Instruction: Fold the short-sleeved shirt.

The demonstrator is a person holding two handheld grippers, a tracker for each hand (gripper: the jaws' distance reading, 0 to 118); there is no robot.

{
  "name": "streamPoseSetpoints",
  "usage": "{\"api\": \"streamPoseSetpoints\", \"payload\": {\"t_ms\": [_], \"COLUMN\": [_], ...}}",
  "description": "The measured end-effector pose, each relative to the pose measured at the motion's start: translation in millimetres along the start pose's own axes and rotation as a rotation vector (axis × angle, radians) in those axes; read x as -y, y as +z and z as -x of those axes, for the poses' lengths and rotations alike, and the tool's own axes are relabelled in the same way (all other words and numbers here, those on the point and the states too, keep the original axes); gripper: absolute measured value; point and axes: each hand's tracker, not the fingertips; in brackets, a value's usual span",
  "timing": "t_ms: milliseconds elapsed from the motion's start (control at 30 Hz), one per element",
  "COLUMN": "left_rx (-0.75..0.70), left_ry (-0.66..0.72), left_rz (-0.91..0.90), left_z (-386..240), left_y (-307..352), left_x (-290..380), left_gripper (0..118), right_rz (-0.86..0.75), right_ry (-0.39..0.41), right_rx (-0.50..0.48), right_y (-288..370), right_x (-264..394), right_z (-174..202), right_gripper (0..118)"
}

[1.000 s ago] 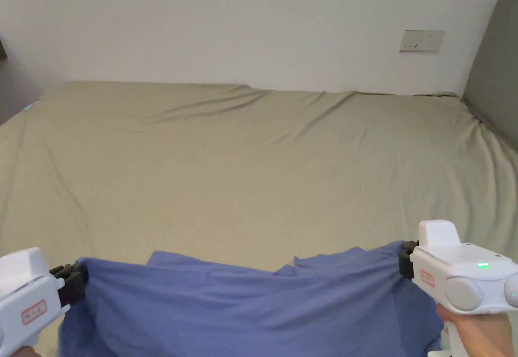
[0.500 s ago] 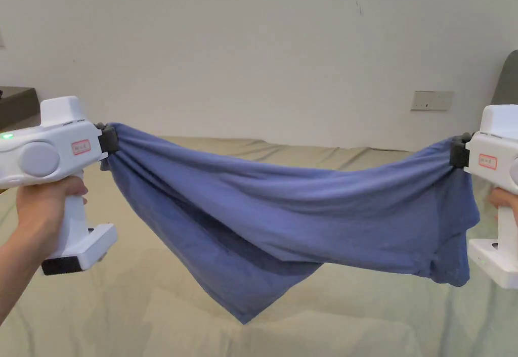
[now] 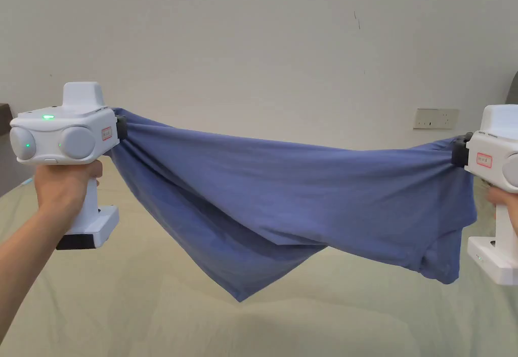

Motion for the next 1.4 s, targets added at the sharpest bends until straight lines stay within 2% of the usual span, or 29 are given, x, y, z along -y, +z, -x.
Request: {"api": "streamPoseSetpoints", "payload": {"t_ms": [133,233,333,433,600,700,800,867,1033,1200,1400], "left_rx": [-0.008,-0.016,-0.010,-0.040,-0.060,-0.060,-0.054,-0.060,-0.074,-0.066,-0.072], "left_ry": [-0.005,-0.011,0.024,-0.002,0.051,0.062,0.127,0.135,0.135,0.135,0.117], "left_rz": [0.087,0.183,0.280,0.417,0.613,0.619,0.620,0.612,0.613,0.662,0.736], "left_z": [-1,0,7,18,53,63,76,79,103,126,133], "left_y": [-30,-44,-41,-27,22,64,105,136,207,286,346], "left_x": [57,114,177,247,340,359,363,361,357,375,405], "left_gripper": [0,0,0,0,0,0,0,0,0,0,0], "right_rz": [0.078,0.198,0.322,0.437,0.621,0.627,0.601,0.584,0.581,0.631,0.702], "right_ry": [0.003,-0.017,0.000,0.006,0.001,-0.041,-0.142,-0.178,-0.201,-0.250,-0.257], "right_rx": [-0.015,-0.031,-0.032,-0.048,-0.077,-0.094,-0.116,-0.121,-0.137,-0.160,-0.138], "right_y": [-36,-59,-68,-58,-12,23,64,90,170,255,312], "right_x": [53,107,169,235,325,350,353,352,354,390,433], "right_z": [13,25,42,55,57,47,40,35,23,10,10], "right_gripper": [5,5,5,5,5,5,5,5,5,5,4]}}
